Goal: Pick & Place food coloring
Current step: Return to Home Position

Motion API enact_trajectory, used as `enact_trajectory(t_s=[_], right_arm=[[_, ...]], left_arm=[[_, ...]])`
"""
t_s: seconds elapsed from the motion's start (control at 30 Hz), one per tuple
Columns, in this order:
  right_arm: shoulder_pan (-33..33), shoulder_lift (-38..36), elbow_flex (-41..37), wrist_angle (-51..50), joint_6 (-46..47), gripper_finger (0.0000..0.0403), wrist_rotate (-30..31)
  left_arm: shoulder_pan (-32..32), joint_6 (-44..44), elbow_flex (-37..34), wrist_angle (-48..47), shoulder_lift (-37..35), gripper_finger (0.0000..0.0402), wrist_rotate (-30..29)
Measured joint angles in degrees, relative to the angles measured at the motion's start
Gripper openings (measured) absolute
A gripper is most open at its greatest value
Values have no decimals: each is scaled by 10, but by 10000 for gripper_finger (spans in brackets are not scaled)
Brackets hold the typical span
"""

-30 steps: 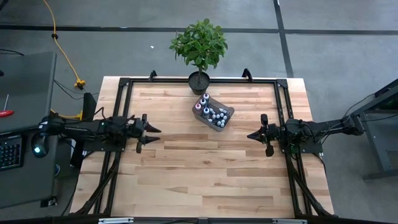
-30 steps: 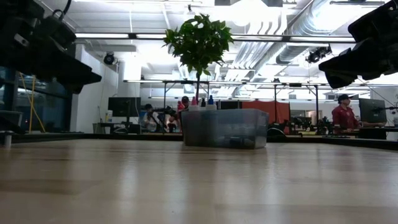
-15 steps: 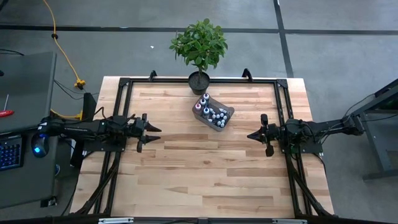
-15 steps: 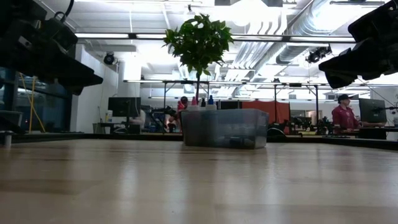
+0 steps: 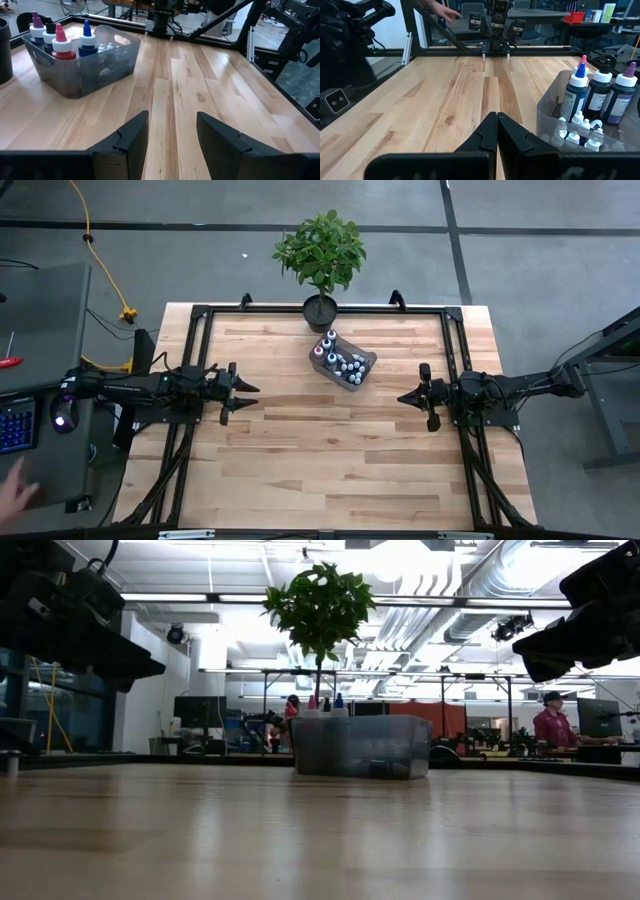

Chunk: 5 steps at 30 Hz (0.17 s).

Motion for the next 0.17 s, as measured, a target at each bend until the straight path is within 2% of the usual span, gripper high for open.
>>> enact_trajectory(t_s=[0.17], right_arm=[[0, 0, 0, 0, 0, 2, 0]], left_arm=[[0, 0, 0, 0, 0, 163, 0]])
